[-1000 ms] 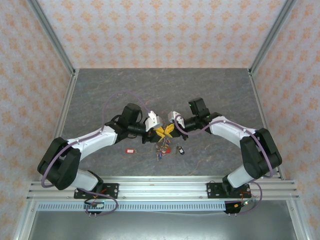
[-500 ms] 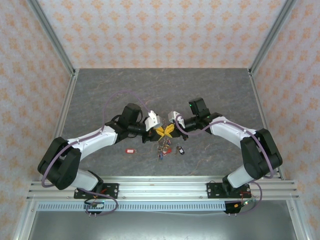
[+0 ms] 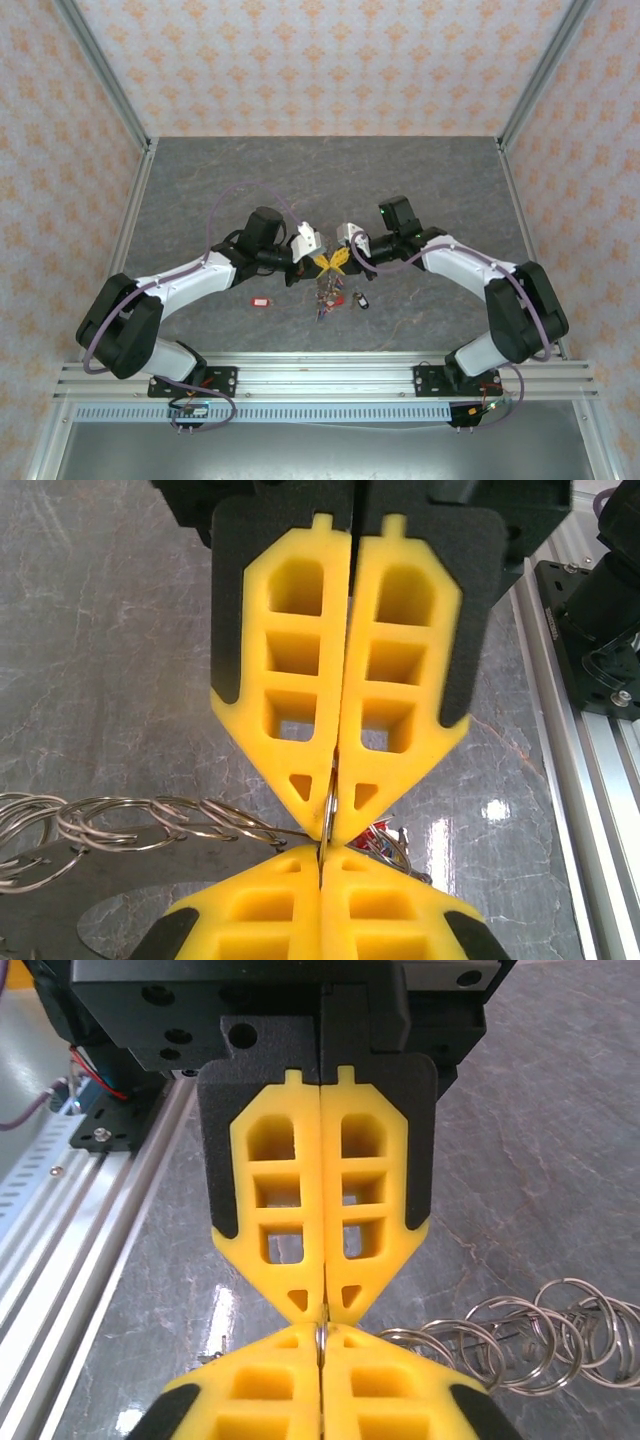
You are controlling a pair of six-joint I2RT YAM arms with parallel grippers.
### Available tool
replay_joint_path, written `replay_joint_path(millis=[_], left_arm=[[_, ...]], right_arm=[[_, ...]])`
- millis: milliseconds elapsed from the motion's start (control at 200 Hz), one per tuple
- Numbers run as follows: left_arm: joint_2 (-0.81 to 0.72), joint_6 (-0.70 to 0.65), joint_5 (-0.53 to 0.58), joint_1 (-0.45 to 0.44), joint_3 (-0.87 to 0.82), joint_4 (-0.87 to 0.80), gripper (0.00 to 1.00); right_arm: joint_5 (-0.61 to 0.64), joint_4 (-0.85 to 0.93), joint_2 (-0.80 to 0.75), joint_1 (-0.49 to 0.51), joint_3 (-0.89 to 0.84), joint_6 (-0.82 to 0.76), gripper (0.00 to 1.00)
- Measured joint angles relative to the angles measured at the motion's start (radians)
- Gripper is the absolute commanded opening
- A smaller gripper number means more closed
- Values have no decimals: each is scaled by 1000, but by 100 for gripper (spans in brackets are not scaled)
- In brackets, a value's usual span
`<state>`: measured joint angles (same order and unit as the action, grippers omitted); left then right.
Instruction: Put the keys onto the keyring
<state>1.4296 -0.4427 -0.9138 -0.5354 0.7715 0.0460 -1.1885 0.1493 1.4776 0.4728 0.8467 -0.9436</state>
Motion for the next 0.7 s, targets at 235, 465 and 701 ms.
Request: replay_joint_path(millis=[235,465,701], left_arm=[[0,5,29,-2,0,3,0],[0,7,32,-2,0,3,0],[0,9,33,0,0,5,0]], right_arm=[[89,-61,-69,-1,-79,25,17],[105,-179,-69,0,-106,92,18],[105,-223,-69,2,-108,131,7]])
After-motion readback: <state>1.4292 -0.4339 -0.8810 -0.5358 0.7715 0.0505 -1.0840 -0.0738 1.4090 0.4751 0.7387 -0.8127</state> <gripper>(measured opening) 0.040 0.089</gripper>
